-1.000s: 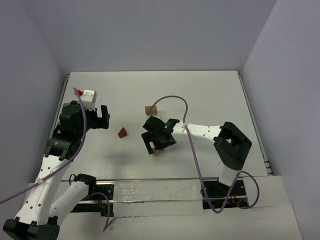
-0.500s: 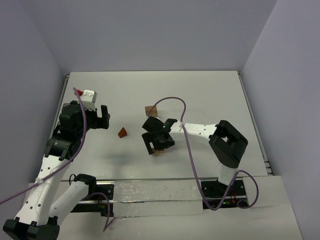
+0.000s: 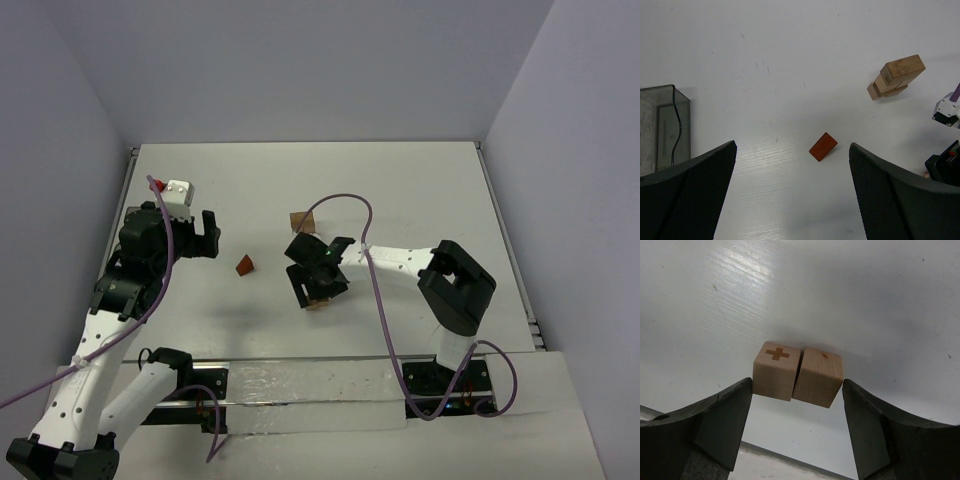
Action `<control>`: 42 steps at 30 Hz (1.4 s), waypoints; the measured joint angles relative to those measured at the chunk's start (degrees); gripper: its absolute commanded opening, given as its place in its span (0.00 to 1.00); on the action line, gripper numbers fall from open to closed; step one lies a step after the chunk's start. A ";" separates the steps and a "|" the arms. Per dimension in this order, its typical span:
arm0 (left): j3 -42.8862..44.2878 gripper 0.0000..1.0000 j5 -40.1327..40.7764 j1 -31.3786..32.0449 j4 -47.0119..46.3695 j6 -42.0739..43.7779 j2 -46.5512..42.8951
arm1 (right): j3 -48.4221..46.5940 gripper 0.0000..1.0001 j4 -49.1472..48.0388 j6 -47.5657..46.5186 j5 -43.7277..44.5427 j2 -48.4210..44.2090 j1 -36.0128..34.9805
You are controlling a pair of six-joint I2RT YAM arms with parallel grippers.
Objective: Build the wood block tower
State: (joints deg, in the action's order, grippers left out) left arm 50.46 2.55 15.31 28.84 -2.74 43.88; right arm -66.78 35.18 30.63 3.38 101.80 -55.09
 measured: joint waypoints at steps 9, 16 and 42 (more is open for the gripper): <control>-0.37 0.99 0.00 0.00 -0.06 0.07 0.00 | 0.00 0.72 0.00 0.00 0.00 0.00 0.02; -0.40 0.99 0.00 0.00 -0.09 0.20 0.00 | 0.00 0.70 0.00 -0.02 -0.02 0.02 0.02; -0.40 0.99 -0.07 0.00 -0.85 0.46 1.46 | -14.92 0.58 9.96 -0.54 0.30 -0.43 5.70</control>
State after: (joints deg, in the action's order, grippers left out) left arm 50.06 2.48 15.31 27.99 -2.28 45.33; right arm -81.71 45.14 30.09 3.68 101.37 -49.39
